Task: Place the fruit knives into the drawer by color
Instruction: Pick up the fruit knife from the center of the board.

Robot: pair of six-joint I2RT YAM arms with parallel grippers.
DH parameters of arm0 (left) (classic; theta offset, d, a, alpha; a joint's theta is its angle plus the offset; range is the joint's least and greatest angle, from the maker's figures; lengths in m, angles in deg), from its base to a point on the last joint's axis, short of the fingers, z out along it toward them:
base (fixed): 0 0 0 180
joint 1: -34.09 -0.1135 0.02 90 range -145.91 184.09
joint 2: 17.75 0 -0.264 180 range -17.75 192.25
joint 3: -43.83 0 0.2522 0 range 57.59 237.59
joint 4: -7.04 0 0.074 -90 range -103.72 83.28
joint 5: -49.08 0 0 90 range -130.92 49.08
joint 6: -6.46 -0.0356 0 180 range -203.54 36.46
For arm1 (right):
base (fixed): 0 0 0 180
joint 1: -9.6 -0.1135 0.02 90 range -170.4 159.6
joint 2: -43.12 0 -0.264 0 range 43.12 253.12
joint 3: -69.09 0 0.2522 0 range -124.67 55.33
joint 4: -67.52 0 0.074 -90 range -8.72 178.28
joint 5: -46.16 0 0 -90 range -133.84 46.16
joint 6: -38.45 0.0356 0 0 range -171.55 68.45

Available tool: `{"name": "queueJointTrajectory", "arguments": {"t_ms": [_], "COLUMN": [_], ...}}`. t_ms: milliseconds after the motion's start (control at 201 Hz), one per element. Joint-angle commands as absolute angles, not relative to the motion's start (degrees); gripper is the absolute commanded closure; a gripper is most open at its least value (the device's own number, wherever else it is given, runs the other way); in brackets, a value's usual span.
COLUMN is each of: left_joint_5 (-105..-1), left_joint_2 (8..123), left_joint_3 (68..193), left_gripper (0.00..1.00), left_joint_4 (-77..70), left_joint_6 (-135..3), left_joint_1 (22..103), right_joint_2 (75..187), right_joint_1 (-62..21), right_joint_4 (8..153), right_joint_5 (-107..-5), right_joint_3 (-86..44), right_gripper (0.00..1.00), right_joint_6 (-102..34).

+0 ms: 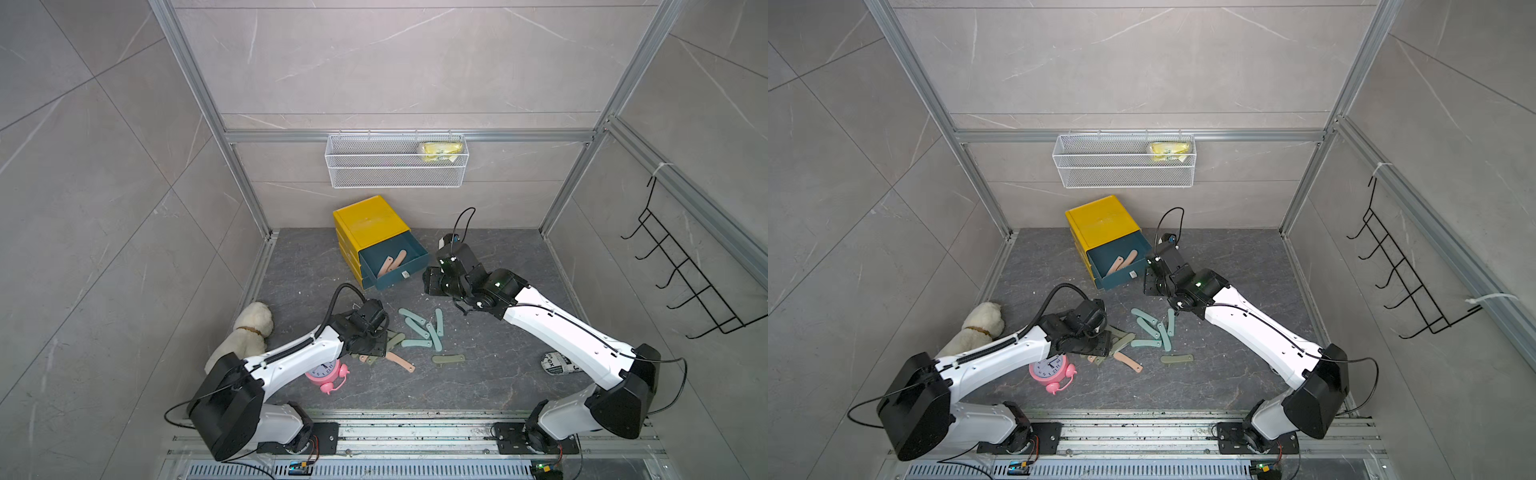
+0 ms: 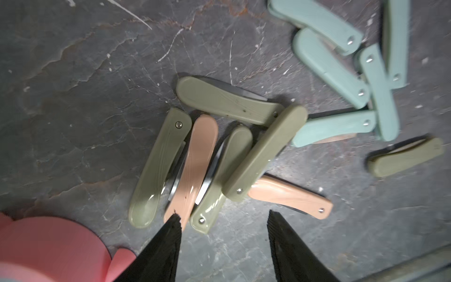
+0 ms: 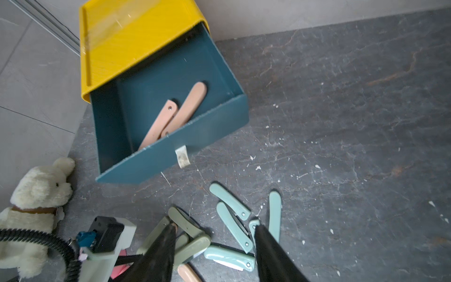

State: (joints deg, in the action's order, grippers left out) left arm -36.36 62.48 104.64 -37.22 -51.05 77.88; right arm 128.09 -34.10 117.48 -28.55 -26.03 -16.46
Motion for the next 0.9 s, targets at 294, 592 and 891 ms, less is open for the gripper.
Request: {"name": "queueJointTrajectory", "arguments": {"t_ms": [294, 592, 891], "left_joint_5": [-34.58, -35.9, -33.54], "left_joint_2": [71.94, 74.91, 78.91], "left_joint_3": [110.42, 110.3, 109.99], "left_gripper": [0.47, 0.53, 0.55], "left_joint_4": [-33.21, -34.44, -36.27], "left_joint_6": [-55.51, -55.71, -54.71], "left_joint_1": [74.47, 74.35, 74.35], "right_joint_2": [122.33, 122.34, 122.58], "right_joint_1": [-34.08, -34.12, -34.08], "right_joint_4": [115.37, 115.56, 115.53], "right_joint_5": [-26.94, -26.41, -26.31], "right_joint_3": [-22.38, -21.39, -20.81], "right_gripper": [0.46, 0.46, 0.46], "right_joint_6": [-15.5, -14.88, -14.43]}}
